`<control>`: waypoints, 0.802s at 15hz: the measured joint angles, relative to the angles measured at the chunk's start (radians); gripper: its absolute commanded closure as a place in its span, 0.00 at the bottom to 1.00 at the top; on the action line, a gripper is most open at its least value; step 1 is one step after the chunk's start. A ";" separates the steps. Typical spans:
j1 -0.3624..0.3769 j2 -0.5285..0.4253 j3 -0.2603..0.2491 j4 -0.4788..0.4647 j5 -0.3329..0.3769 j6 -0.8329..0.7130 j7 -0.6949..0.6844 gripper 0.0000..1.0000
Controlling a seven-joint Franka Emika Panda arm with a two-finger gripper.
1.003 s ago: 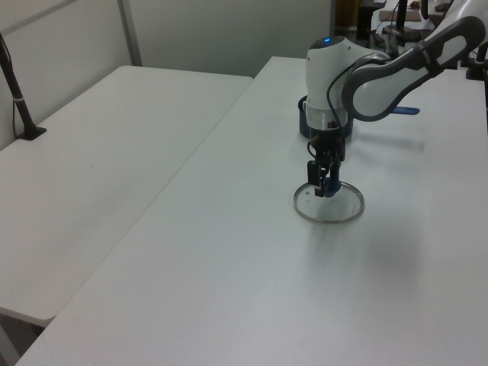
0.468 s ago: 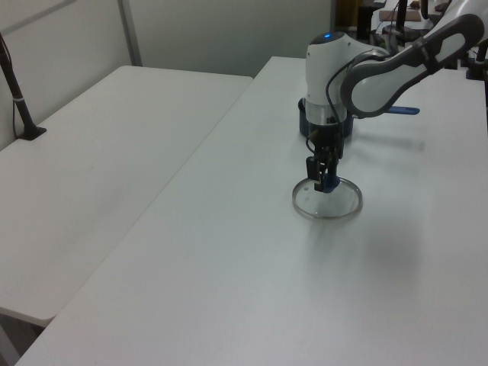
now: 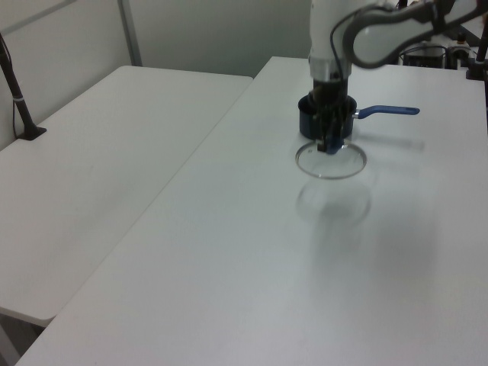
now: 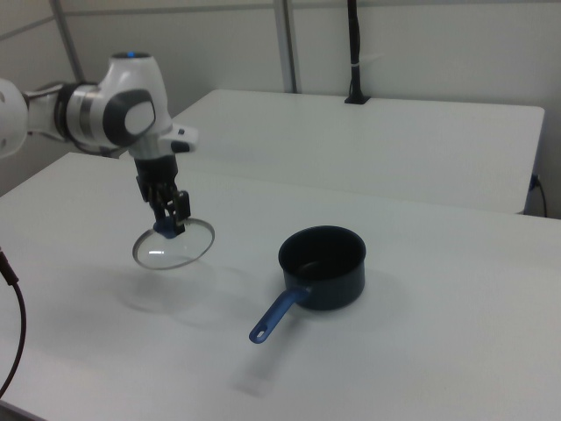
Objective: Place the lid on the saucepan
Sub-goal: 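Lift the glass lid and carry it over the saucepan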
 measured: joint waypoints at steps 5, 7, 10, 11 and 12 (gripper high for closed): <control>-0.010 -0.013 -0.077 0.116 0.000 -0.090 0.010 0.52; -0.036 -0.012 -0.113 0.157 0.000 -0.096 0.026 0.52; -0.069 0.003 -0.129 0.174 0.000 -0.097 0.034 0.52; -0.081 0.016 -0.136 0.185 -0.001 -0.097 0.037 0.52; -0.096 0.042 -0.152 0.208 -0.001 -0.096 0.038 0.52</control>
